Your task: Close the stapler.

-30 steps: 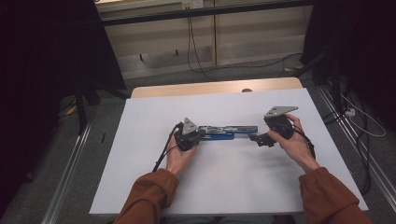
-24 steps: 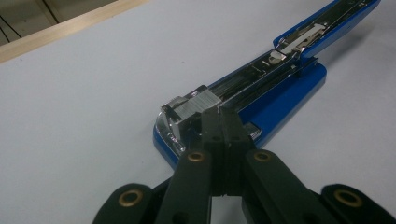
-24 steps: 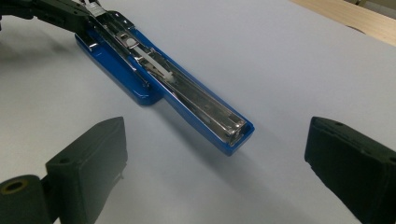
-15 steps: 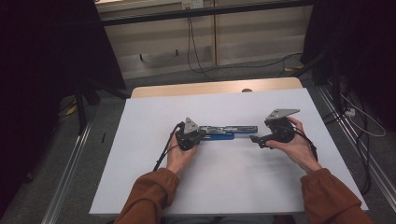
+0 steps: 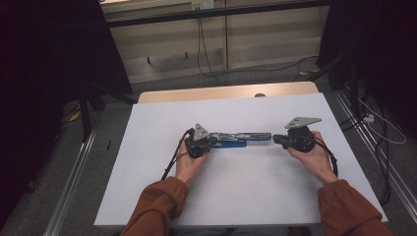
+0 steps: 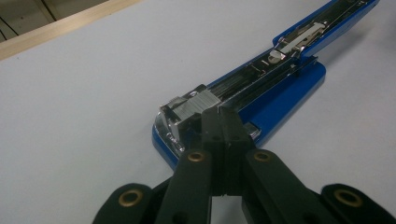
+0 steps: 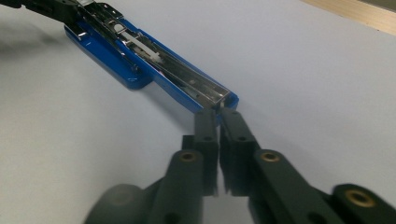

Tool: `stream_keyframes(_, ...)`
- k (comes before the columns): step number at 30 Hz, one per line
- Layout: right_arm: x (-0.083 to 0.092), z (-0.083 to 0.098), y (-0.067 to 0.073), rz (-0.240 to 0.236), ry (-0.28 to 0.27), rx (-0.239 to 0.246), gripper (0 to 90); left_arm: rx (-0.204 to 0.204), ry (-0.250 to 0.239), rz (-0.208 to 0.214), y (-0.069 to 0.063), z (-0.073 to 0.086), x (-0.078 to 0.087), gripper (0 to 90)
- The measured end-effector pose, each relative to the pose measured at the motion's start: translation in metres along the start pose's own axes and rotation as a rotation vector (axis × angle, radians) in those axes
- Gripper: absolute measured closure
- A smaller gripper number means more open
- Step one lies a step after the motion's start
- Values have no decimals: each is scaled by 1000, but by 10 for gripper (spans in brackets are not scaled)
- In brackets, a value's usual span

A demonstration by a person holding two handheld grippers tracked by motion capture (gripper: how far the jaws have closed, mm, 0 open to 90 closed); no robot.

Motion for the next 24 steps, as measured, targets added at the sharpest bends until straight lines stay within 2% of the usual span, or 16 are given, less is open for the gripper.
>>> stream_keyframes(10, -8, 6, 3, 16, 57, 3, 900, -6, -1, -4, -1, 0, 0, 900)
stream_keyframes(15, -14, 6, 9, 23, 85, 58, 900, -10, 1, -6, -1, 0, 0, 900)
stream_keyframes(18, -17, 6, 11, 27, 94, 74, 900, -7, 0, -4, -1, 0, 0, 900)
stream_keyframes(24, -23, 9, 9, 40, 139, 38, 900, -11, 3, -4, -1, -1, 0, 900)
Point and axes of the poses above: each handheld gripper's, and its own axes: x roughly backward along the jaws, z roughly out of its underside, y roughly to its left, the point moved 4 cm from there along -x, roughly forward along the jaws, and after that the axes turned 12 degrees about x, right-handed, at the moved point
